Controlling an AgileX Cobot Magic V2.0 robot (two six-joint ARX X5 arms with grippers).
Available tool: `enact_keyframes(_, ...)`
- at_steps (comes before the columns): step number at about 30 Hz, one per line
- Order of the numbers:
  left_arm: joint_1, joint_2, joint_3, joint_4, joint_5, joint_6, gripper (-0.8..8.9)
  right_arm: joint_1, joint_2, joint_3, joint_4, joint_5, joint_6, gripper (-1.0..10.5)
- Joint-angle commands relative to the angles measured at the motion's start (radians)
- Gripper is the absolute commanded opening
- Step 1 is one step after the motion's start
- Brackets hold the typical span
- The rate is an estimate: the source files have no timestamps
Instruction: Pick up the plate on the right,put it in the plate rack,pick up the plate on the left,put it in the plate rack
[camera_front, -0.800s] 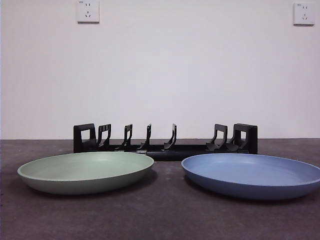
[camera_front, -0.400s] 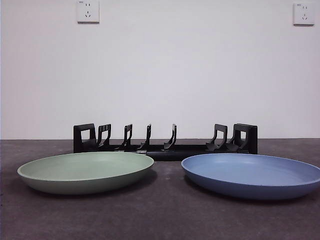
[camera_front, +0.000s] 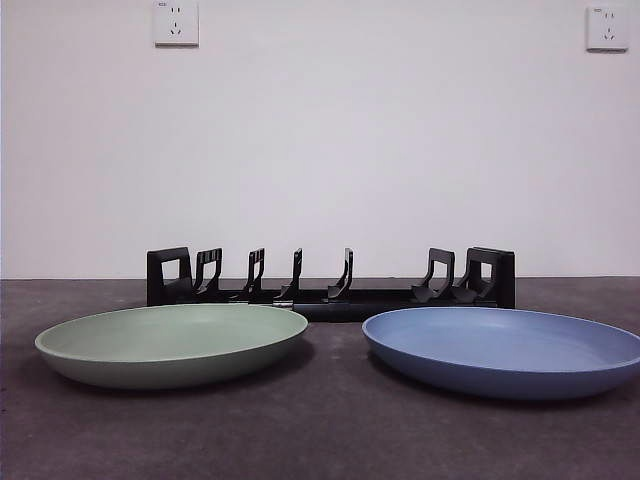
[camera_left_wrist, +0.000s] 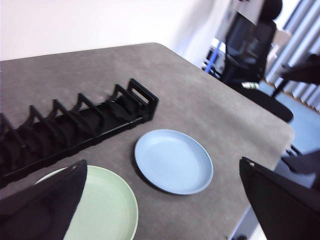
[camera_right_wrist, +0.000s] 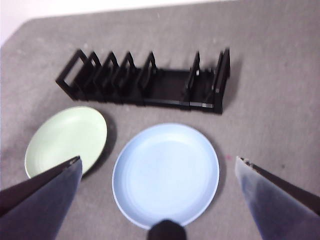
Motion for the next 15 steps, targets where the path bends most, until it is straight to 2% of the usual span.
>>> enact_keyframes(1,-0.046,0.01,0.003,0.006,0.003,0.097,6.29,0.002,0.075,-0.002,-0.022,0.0,0.006,5.6)
enact_keyframes(7,-0.15,0.048,0.003,0.004,0.0,0.212,6.29,0.002,0.283,-0.002,-0.034,0.008,0.004,5.6)
enact_keyframes(12,-0.249,0.104,0.003,-0.001,-0.005,0.266,6.29,0.002,0.517,-0.002,-0.019,0.027,-0.001,5.0)
enact_keyframes(15,-0.295,0.145,0.003,0.002,-0.008,0.286,6.29,0.015,0.656,-0.002,0.015,0.036,-0.001,5.0)
